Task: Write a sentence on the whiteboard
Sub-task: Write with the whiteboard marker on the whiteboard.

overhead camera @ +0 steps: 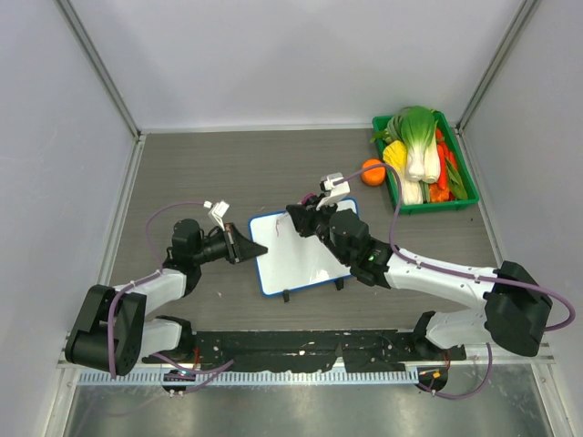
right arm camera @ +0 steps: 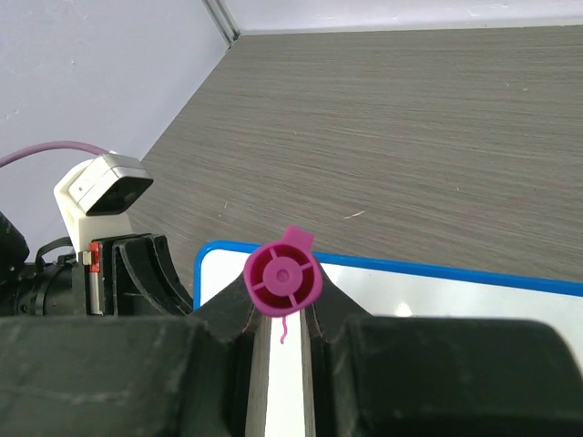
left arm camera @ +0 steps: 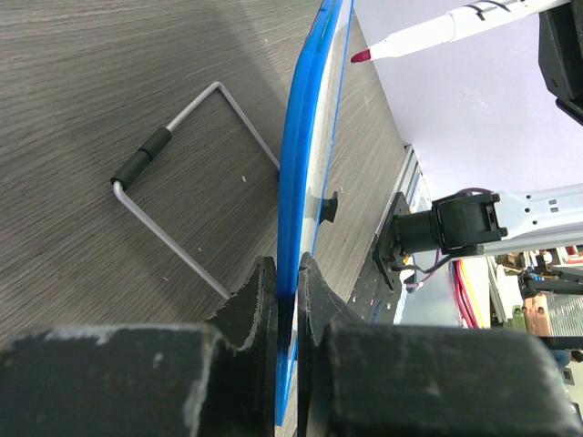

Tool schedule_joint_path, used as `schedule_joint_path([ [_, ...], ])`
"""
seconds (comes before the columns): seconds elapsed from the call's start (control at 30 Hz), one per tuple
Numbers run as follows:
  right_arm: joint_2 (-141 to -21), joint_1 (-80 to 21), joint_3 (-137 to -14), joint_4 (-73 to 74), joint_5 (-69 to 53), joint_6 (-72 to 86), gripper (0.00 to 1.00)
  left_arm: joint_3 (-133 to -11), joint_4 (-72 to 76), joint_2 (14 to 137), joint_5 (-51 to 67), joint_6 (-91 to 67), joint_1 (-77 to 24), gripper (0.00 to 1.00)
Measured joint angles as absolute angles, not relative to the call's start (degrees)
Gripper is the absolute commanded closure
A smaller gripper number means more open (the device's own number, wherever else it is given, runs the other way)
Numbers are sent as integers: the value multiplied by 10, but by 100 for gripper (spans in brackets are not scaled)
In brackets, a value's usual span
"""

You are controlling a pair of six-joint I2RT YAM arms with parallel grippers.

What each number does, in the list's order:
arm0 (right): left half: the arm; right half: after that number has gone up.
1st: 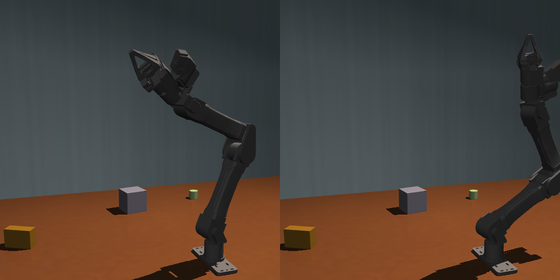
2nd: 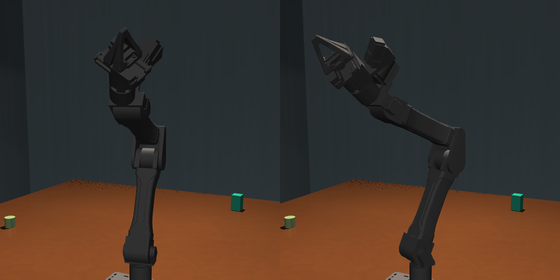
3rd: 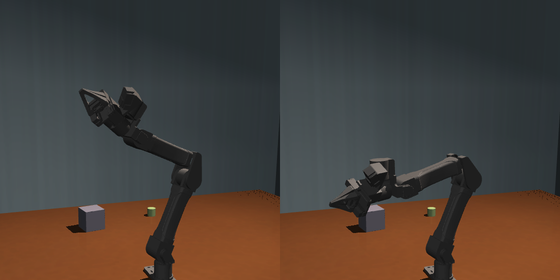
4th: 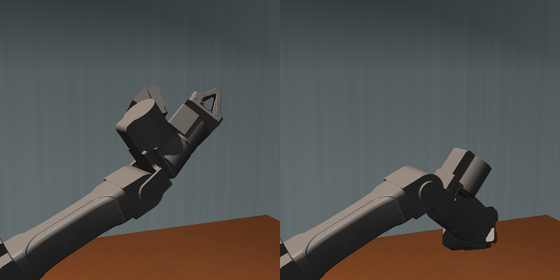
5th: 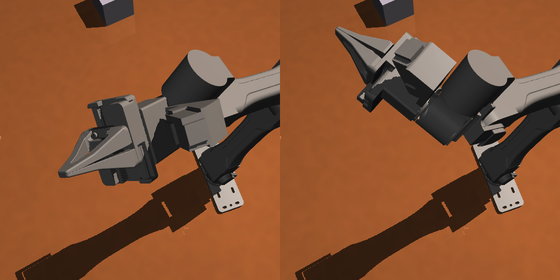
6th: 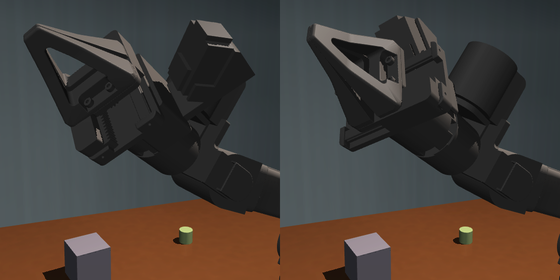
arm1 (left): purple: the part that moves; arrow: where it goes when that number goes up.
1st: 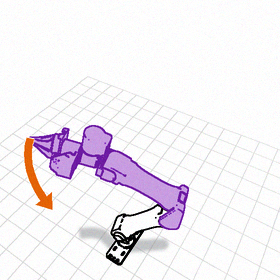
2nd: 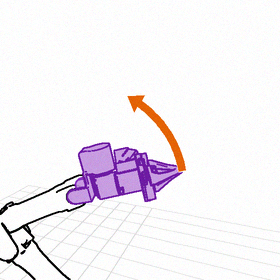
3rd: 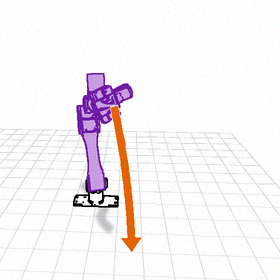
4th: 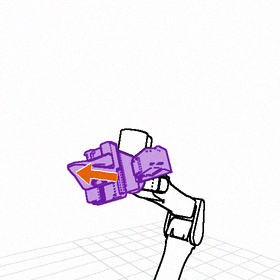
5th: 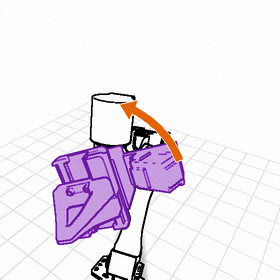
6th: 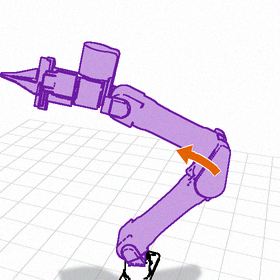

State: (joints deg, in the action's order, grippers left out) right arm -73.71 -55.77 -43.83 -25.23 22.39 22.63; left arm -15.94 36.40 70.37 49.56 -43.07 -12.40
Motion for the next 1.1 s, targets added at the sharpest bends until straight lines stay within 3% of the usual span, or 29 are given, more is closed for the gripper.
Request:
schedule_joint_path([
  [1.1, -750, -543, -434, -255, 218, 240, 99, -159, 362, 704, 495, -431, -124, 100],
])
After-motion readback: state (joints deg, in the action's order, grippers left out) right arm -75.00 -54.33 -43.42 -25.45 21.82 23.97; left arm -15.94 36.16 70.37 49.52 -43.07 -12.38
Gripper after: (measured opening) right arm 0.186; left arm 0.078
